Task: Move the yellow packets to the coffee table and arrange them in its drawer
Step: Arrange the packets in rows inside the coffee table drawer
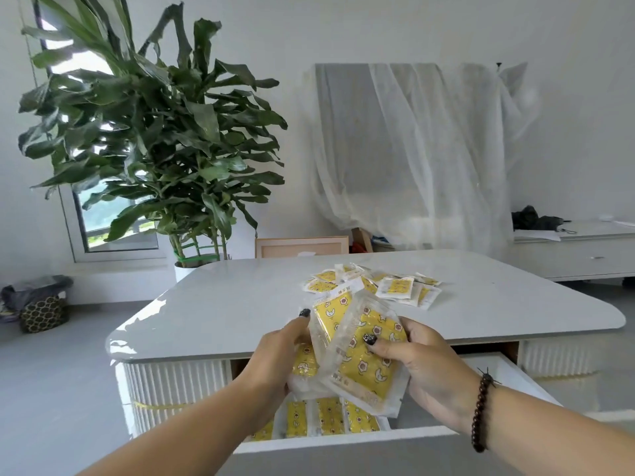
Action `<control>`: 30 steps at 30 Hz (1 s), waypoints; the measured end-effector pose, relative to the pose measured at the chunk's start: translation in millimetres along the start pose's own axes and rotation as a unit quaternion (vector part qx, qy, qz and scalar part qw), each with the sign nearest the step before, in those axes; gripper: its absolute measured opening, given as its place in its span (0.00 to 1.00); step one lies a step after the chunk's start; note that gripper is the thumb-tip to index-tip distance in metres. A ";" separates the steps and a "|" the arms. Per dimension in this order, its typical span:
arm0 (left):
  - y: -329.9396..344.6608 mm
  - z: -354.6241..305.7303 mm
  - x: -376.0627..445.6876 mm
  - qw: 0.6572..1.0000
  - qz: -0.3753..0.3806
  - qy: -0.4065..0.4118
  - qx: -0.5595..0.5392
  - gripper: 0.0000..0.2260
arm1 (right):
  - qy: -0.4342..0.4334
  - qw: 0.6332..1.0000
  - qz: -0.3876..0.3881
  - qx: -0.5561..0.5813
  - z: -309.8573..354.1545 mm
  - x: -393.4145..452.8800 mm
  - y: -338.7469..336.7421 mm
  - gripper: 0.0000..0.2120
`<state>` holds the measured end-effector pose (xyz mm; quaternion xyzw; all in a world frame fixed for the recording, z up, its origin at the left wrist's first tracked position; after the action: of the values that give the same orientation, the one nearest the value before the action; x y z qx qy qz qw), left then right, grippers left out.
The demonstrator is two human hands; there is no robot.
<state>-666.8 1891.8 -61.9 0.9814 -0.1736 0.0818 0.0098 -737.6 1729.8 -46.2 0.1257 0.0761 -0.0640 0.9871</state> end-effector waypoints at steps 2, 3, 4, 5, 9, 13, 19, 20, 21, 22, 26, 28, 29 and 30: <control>1.0 -0.2 -3.8 1.000 0.012 0.008 0.010 0.17 | 0.000 1.000 0.008 -0.001 -1.0 0.1 2.2 0.13; -1.4 -4.1 -4.3 0.999 0.004 0.026 0.029 0.15 | -0.004 1.000 0.006 -0.007 -1.1 0.6 2.8 0.14; -3.5 -9.6 -3.7 0.998 -0.008 0.052 0.045 0.09 | -0.012 1.000 -0.007 -0.015 -0.8 1.3 2.2 0.15; -6.8 -15.0 -2.7 0.995 -0.024 0.075 0.059 0.06 | -0.026 0.999 -0.029 -0.026 0.4 2.8 -0.7 0.17; -16.3 -36.5 -0.9 0.983 -0.052 0.127 0.119 0.05 | -0.118 0.969 -0.171 -0.131 22.4 -2.4 -18.3 0.26; -12.2 -44.6 -4.0 0.976 -0.016 0.154 0.157 0.06 | -0.170 0.968 -0.119 -0.138 35.5 -8.6 -9.7 0.30; 10.8 -38.6 -8.9 0.960 0.082 0.192 0.185 0.21 | -0.179 0.969 -0.085 -0.147 26.3 -8.5 3.3 0.32; 14.1 -37.7 -10.0 0.960 0.095 0.194 0.177 0.27 | -0.183 0.968 -0.092 -0.142 27.7 -9.6 2.8 0.32; 16.4 -36.4 -10.6 0.962 0.105 0.190 0.165 0.31 | -0.187 0.968 -0.097 -0.137 29.1 -9.6 1.5 0.32; 17.8 -35.7 -10.3 0.963 0.110 0.189 0.158 0.33 | -0.188 0.968 -0.103 -0.133 30.5 -9.7 -0.3 0.32; 20.9 -44.8 -13.3 0.953 0.089 0.219 0.188 0.05 | -0.187 0.963 -0.119 -0.153 34.2 -11.1 -1.4 0.27; 18.9 -46.8 -12.5 0.947 0.072 0.231 0.212 0.07 | -0.194 0.956 -0.131 -0.176 37.3 -12.3 -1.8 0.25; 18.9 -50.0 -13.6 0.944 0.066 0.237 0.222 0.08 | -0.199 0.948 -0.147 -0.201 39.8 -12.7 -3.8 0.25; 19.0 -53.4 -14.7 0.938 0.064 0.246 0.236 0.08 | -0.200 0.937 -0.163 -0.235 43.0 -13.2 -5.7 0.26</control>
<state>-695.3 1881.4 -11.9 0.8917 -0.2038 0.3595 -0.1848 -745.6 1714.7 -4.2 -0.1391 -0.0909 -0.2283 0.9593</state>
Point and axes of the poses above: each hand's wrist, its own x-axis towards the middle knuckle, its own y-axis out of the palm, z = x × y, the point moved 9 cm from there along x, towards the middle knuckle, and after that the axes turned 12 degrees about y, right-handed, at the moved point
